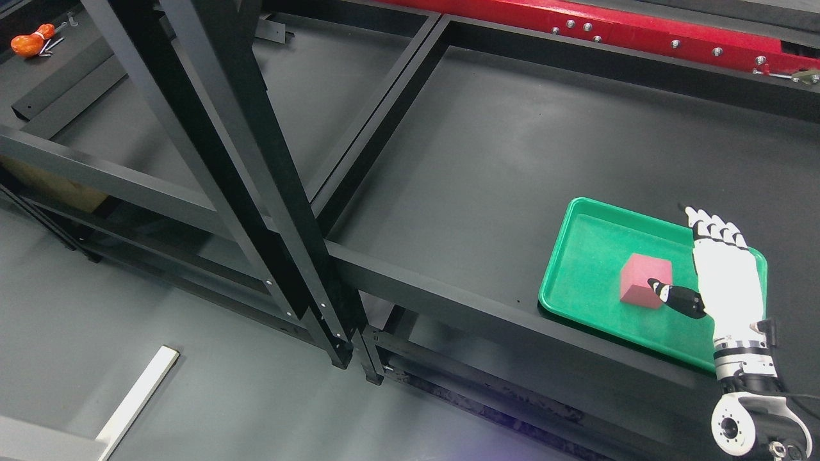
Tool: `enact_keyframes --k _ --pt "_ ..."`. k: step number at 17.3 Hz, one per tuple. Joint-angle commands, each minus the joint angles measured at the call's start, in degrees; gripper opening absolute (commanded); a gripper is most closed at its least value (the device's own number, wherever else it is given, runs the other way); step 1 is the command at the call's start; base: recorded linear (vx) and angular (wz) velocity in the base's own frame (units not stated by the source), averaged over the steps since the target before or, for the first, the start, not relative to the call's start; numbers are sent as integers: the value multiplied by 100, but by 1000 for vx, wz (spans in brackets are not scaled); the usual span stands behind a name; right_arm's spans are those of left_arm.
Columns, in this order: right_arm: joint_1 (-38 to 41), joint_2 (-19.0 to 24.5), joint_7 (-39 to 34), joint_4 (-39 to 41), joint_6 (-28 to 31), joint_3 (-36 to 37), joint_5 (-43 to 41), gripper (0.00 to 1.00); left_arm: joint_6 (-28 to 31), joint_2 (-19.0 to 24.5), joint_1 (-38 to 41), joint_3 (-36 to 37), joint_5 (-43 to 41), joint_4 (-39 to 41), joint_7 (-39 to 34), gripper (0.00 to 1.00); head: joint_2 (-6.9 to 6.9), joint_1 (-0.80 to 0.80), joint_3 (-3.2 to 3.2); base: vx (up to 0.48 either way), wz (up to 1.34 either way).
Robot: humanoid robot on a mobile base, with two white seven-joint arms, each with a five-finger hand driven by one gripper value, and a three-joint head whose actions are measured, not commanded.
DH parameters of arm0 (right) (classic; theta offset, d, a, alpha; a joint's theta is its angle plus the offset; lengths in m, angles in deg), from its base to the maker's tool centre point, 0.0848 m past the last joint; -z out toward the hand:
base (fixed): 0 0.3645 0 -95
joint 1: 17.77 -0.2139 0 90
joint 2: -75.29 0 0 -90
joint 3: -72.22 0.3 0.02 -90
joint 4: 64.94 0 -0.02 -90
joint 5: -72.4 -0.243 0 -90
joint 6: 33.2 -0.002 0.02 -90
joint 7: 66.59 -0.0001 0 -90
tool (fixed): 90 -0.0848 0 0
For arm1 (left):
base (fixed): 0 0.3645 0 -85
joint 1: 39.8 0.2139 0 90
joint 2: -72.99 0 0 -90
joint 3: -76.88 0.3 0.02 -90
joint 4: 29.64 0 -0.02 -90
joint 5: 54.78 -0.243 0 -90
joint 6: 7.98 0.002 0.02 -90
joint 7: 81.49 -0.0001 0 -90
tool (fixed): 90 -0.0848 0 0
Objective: Pick pink block from left shelf to tray
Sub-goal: 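Reach the right hand down around the pink block in the green tray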
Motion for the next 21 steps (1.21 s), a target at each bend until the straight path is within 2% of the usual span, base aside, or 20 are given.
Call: enact_keyframes --k 1,4,9,21 --pt "27 -98 -644 -223 156 -13 59 99 -2 100 -184 0 0 100 -2 100 0 0 0 72 -1" --pt "18 -107 -1235 -504 165 -13 59 98 -2 100 -184 0 0 100 -2 100 0 0 0 44 -3" --pt "-131 -133 -1315 -592 157 -22 59 98 -2 100 -184 0 -9 100 -2 100 0 0 0 10 0" --pt "-860 -274 -1587 -1576 148 -188 59 98 -2 100 -184 0 -9 100 -2 100 0 0 0 0 0"
